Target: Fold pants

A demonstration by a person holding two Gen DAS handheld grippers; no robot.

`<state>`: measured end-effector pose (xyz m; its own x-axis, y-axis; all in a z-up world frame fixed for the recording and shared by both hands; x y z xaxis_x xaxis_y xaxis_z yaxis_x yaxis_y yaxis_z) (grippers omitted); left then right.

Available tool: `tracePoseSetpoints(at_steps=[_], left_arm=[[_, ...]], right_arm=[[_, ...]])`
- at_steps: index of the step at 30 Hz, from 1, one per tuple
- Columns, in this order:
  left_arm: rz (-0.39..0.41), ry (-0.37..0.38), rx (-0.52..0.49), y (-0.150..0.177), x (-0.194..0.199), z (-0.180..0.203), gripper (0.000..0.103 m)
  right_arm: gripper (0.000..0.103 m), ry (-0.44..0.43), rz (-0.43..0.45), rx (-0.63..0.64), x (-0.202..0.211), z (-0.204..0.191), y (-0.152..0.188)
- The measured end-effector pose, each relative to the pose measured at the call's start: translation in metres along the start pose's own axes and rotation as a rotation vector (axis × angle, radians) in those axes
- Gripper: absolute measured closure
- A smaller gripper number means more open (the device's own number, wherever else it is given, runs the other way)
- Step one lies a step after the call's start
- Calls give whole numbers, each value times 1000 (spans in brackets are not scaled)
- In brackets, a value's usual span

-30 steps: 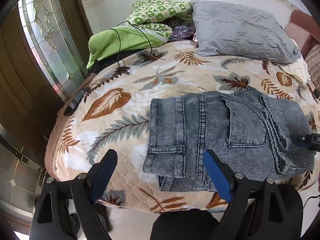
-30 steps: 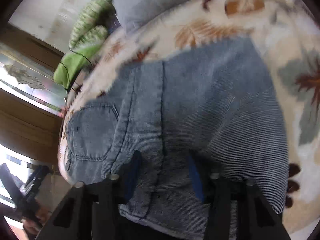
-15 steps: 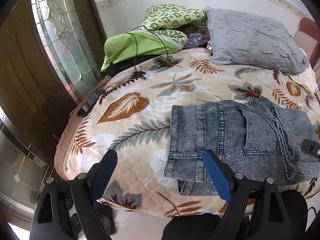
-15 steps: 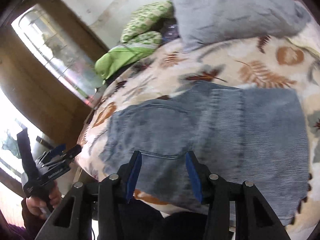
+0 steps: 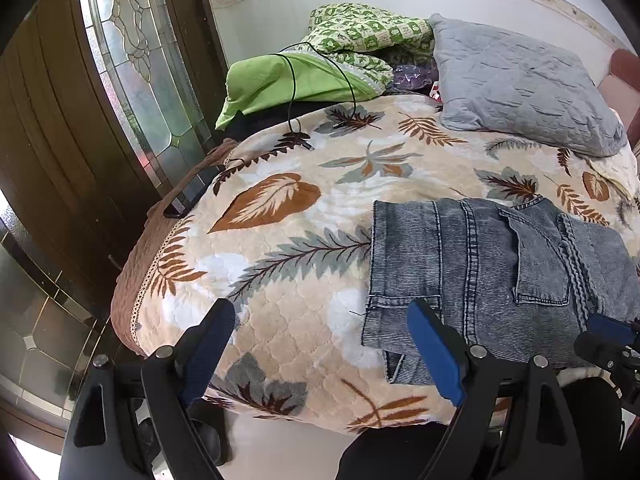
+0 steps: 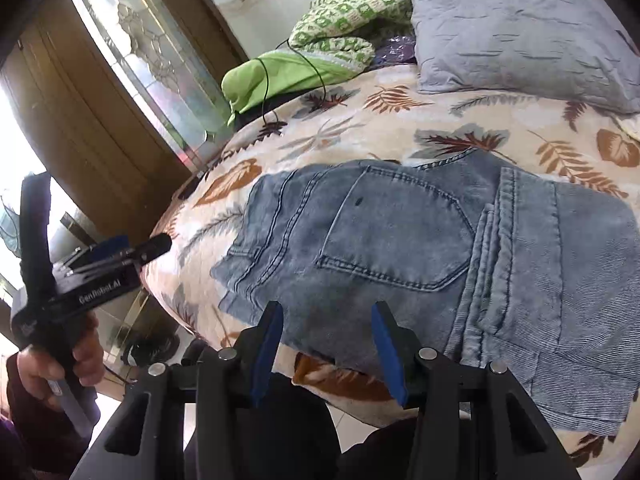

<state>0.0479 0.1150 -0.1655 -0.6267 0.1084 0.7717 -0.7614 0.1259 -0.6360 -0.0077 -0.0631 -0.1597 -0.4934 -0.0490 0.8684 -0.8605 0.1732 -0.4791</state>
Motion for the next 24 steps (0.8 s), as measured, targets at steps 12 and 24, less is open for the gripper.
tracePoseSetpoints(at_steps=[12, 24], left_arm=[[-136, 153, 111, 25, -57, -24, 15], [-191, 405, 237, 35, -68, -9, 15]], right_arm=[[54, 88, 78, -48, 33, 35, -8], [53, 178, 136, -164, 66, 99, -1]])
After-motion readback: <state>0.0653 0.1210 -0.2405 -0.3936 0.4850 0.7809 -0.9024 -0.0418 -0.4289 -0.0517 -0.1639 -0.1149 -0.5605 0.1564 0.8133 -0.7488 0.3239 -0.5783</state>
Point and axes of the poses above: each gripper's, at about its wrist camera, not at the fingertips, and x roughly against the way its jaws point, z to its right, y to its underside, the point moved 2 cm from there along -x, roughly the way its jaws point, and after that the axes turned 9 degrees about y, right-handed, at the moved point
